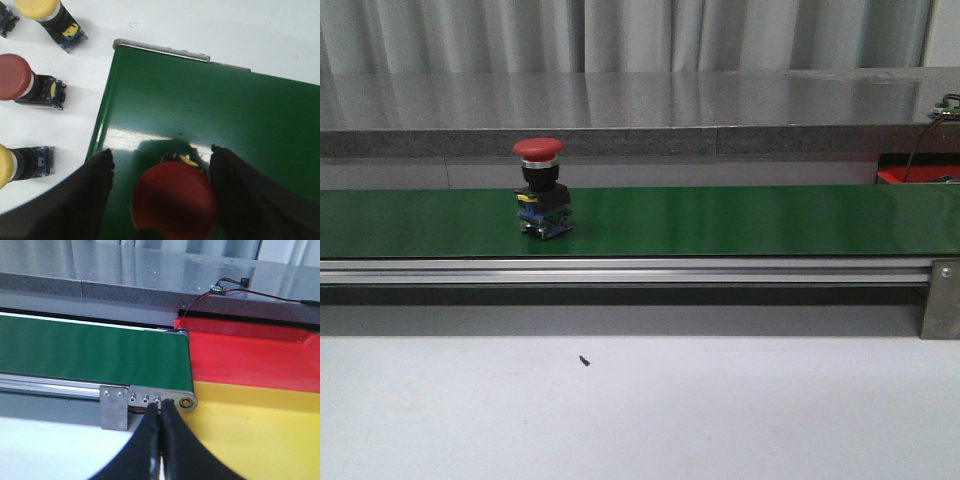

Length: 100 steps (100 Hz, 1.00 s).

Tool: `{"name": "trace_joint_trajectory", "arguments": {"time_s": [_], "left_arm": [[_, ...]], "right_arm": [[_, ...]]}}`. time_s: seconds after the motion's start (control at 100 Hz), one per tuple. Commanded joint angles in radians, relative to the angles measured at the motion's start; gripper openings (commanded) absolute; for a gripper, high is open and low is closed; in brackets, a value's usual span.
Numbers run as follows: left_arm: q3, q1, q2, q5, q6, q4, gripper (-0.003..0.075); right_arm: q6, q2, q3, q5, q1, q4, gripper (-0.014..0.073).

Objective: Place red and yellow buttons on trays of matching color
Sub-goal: 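Set the second red button on the belt and release the left gripper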

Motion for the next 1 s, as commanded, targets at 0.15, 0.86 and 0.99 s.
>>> {"name": "trace_joint_trajectory", "arguments": {"time_s": [0.15,0.86,0.99], "left_arm": [[-0.096,-0.005,-0.046,0.0,0.001,-0.039,0.063],[0.178,-0.224,-0.646,-0.184,0.081,-0.073,0.0618],[0.324,-0.228,-0.803,-0.207,0.081,-0.075,0.0618]], "right_arm": [[-0.004,-0.017,-0.019,-0.085,-0.007,0.0,-0.0096],[-0.004,-0.017,-0.019,-0.085,-0.007,0.0,-0.0096],[-0.004,-0.017,-0.019,-0.085,-0.007,0.0,-0.0096]]}}
